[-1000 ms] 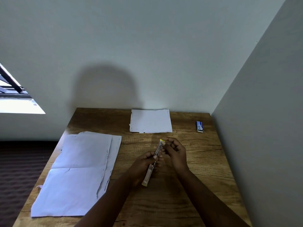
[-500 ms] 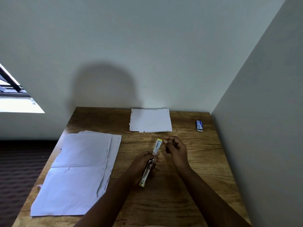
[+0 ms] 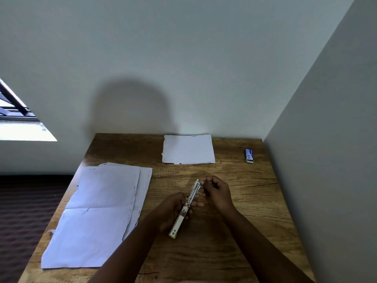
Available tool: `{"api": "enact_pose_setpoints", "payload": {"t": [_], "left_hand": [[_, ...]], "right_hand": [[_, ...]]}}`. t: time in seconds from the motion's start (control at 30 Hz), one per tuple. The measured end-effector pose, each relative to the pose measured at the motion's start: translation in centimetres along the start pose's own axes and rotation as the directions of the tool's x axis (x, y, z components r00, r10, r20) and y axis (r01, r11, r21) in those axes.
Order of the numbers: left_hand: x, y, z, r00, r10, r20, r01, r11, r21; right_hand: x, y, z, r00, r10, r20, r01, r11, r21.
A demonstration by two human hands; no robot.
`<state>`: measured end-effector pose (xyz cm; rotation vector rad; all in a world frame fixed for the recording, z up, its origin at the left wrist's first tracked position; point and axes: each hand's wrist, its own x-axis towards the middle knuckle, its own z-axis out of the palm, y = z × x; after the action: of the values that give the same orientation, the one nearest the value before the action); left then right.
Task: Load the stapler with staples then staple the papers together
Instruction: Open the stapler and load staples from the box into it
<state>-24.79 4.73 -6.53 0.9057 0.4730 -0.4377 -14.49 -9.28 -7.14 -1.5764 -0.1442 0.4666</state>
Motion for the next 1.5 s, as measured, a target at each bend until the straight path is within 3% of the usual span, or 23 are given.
{"api": "enact_pose_setpoints", "payload": {"t": [0.47,0.6,0.77,0.97,1.17,1.3,1.43,1.5], "left_hand": [[-0.1,-0.1,0.0,0.998,0.016,-0.059,-0.018,0.999,-0.028],[-0.4,0.2,0.5,0.997,0.048,-0.064,-0.043,0.997,0.067],[-0.6,-0.5,0.5,0.986,0.163,-0.024,-0.159,0.98,0.117],[0.1,-1.1,0.9,0.959,0.261,-0.11,-0.246,0.961,0.129],[0.5,-0.9,0.9,0.939,0.297,-0.173,-0.265,0.946,0.189],[0.5,-0.9,1.0,0.93,0.32,-0.183,-0.272,0.931,0.242],[0.5,-0.9,1.1,0.931,0.306,-0.2,-0.265,0.942,0.207],[0.7,-1.0,1.3,0.93,0.308,-0.199,-0.269,0.942,0.201]], "right_hand": [[-0.2,-0.8,0.0,0.996,-0.074,0.058,0.07,0.995,0.067],[-0.5,-0.9,0.0,0.995,-0.08,0.059,0.077,0.996,0.054],[-1.0,-1.6,0.3,0.961,-0.272,0.043,0.271,0.962,0.029],[-1.3,-2.2,1.6,0.913,-0.403,0.069,0.408,0.9,-0.152],[-1.0,-2.2,0.9,0.914,-0.395,0.096,0.407,0.887,-0.219],[-0.7,-2.8,0.2,0.871,-0.491,0.016,0.47,0.824,-0.317],[-0.9,-2.6,0.3,0.86,-0.433,0.27,0.51,0.759,-0.406],[-1.0,-2.4,0.6,0.852,-0.464,0.241,0.523,0.744,-0.415]]}}
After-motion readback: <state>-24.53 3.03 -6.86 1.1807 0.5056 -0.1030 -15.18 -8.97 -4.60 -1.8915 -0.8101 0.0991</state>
